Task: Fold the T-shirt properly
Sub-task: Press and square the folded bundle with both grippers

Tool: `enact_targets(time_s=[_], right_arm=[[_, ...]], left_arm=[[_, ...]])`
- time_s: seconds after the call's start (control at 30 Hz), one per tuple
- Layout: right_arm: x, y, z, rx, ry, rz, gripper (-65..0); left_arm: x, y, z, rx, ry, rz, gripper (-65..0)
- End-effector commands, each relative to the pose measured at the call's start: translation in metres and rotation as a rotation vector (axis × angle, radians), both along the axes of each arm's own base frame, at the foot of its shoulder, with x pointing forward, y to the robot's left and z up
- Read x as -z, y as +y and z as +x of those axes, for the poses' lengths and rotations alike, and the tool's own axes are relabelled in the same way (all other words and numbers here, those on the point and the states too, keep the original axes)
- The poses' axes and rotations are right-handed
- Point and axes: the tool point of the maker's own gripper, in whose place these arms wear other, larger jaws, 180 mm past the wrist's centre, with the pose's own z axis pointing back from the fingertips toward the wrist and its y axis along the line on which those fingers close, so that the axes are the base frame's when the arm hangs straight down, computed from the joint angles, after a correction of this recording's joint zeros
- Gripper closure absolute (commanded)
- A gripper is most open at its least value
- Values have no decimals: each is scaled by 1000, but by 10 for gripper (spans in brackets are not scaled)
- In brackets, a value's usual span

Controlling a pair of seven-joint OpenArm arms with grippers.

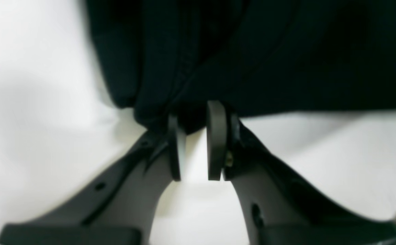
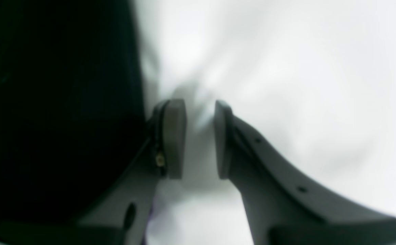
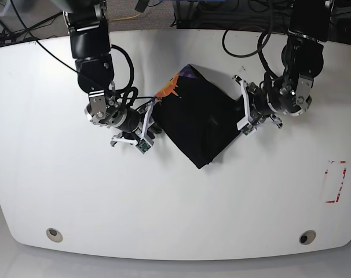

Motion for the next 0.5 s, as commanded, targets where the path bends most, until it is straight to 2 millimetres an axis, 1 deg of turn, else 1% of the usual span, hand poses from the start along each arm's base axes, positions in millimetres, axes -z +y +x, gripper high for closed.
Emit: enact_targets(time_s=[0.0,0.07,0.13,0.23,0.3,0.33,0.37,0.47], right_arm=[[-12,1,-4,-20,-26,-10,-135],[-13,3,-19,-30,-23,-21,-133],[-15,7,-30,-38,-26,-18,-133],[-20,18,-47,-51,-34,5,-135],[-22,34,-55,-51,-29,43,-136],[-22,42,-59,-50,-24,61,-136],[-22,48,-62,-45,-16,78,-136],[-22,63,-67,-43,9,105,-136]], left_arm=[[-11,4,19,-13,-40,-11,-99],[-15,8,31,-25,-51,-6,-99],[-19,10,39,-29,-64,-5,-99],[-33,18,53,-60,-103,-11,-99],[-38,27,58,-93,-116,-16,-99],[-41,35,61,-117,-126,-16,-99],[-46,42,64,-143,-140,-23,-100],[-66,52,71,-174,-200,-32,-100]])
